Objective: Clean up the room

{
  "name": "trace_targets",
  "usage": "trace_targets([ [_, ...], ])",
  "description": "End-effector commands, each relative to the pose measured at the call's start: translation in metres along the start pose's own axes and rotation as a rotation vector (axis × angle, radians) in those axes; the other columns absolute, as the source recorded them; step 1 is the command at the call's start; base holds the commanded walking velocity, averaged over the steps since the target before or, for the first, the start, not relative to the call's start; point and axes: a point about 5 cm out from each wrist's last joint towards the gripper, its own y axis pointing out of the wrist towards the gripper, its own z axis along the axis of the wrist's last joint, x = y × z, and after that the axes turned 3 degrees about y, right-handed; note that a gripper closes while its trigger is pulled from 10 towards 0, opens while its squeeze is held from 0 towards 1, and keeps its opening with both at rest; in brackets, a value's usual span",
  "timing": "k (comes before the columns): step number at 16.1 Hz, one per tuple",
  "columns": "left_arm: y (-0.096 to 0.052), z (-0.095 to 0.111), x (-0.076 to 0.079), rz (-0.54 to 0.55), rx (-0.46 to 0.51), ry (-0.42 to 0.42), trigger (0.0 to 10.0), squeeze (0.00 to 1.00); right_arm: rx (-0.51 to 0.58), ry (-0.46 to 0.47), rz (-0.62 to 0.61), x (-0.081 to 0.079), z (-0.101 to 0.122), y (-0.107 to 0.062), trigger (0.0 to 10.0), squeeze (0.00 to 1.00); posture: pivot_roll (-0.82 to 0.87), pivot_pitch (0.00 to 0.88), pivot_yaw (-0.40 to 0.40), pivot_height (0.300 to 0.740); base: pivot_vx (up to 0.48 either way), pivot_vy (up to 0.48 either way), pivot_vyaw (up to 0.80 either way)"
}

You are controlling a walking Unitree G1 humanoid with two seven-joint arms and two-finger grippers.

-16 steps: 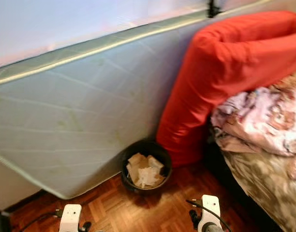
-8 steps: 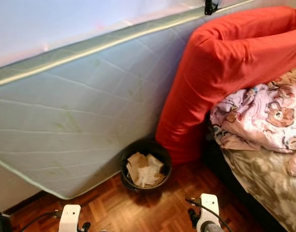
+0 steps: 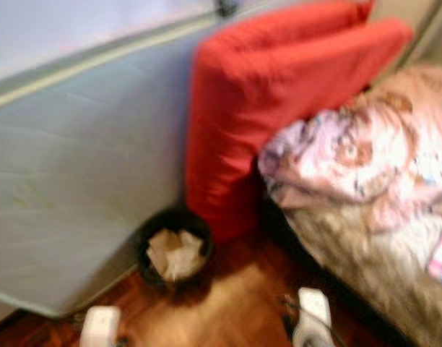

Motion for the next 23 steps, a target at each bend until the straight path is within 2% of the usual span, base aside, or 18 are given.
trace_targets([
  [1,-0.002,-0.009,-0.009,0.017,-0.035,0.015,10.0,0.00,-0.007,0.003,0.011,-0.006,-0.003,0.001,10.0,0.00,0.05,0.133,-0.032,0.740,0.000,-0.364,0.00],
  [6,-0.001,-0.007,-0.007,0.012,-0.035,0.007,10.0,0.00,-0.005,0.001,0.011,-0.006,-0.001,0.001,10.0,0.00,0.03,0.141,-0.031,0.740,0.000,-0.355,0.00],
  [10,-0.003,-0.014,-0.001,0.005,-0.047,0.011,10.0,0.00,-0.001,0.003,0.009,-0.006,0.000,0.001,10.0,0.00,0.03,0.139,-0.028,0.740,0.000,-0.350,0.00],
  [12,-0.003,-0.011,-0.005,0.007,-0.048,0.009,10.0,0.00,-0.004,0.010,0.002,-0.005,-0.001,0.001,10.0,0.00,0.03,0.138,-0.028,0.740,0.000,-0.352,0.00],
  [19,-0.003,-0.015,-0.012,0.018,-0.069,0.013,10.0,0.00,-0.019,-0.006,0.008,-0.005,-0.002,0.001,10.0,0.00,0.03,0.121,-0.025,0.740,0.000,-0.319,-0.70],
  [23,-0.003,-0.013,-0.014,0.026,-0.064,0.006,10.0,0.00,-0.018,-0.003,0.004,-0.006,-0.002,0.001,10.0,0.00,0.03,0.126,-0.025,0.740,0.000,0.000,-0.69],
])
